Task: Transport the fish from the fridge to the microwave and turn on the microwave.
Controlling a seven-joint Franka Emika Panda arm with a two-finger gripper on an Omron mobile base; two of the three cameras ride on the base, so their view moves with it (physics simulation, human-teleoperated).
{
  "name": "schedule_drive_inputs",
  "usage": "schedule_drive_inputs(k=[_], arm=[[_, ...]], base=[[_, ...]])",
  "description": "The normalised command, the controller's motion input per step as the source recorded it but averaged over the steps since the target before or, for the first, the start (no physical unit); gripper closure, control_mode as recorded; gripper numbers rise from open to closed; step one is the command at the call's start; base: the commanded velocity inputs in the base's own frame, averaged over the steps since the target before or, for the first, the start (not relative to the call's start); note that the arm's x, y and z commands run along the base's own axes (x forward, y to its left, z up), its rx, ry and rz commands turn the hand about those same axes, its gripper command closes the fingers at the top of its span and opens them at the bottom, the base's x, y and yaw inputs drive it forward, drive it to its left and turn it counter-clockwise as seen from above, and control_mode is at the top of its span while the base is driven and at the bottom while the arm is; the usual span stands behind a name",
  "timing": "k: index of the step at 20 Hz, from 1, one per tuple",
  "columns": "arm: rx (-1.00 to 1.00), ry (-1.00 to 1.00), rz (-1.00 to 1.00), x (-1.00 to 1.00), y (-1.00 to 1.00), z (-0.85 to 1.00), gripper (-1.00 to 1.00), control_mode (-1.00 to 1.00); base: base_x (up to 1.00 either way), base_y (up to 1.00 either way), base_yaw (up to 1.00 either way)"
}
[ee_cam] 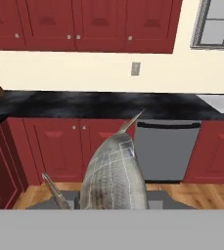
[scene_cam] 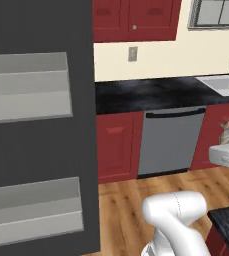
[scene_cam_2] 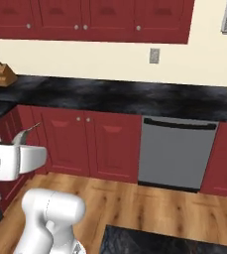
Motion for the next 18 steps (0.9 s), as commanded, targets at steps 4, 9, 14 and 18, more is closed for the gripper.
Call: schedule_drive_inputs(k=[4, 9, 14, 18], arm=[[0.0, 0.0, 0.0, 0.0, 0.0, 0.0, 1.0, 1.0], [0.0, 0.0, 0.0, 0.0, 0.0, 0.0, 1.0, 1.0], [0.0, 0.0, 0.0, 0.0, 0.0, 0.0, 1.0, 1.0], [0.0, 0.0, 0.0, 0.0, 0.0, 0.0, 1.0, 1.0]], base=[[-0.04, -0.54, -0.35], [0.17, -0.24, -0.18], [0.79, -0.01, -0.12], [0.87, 0.0, -0.1]])
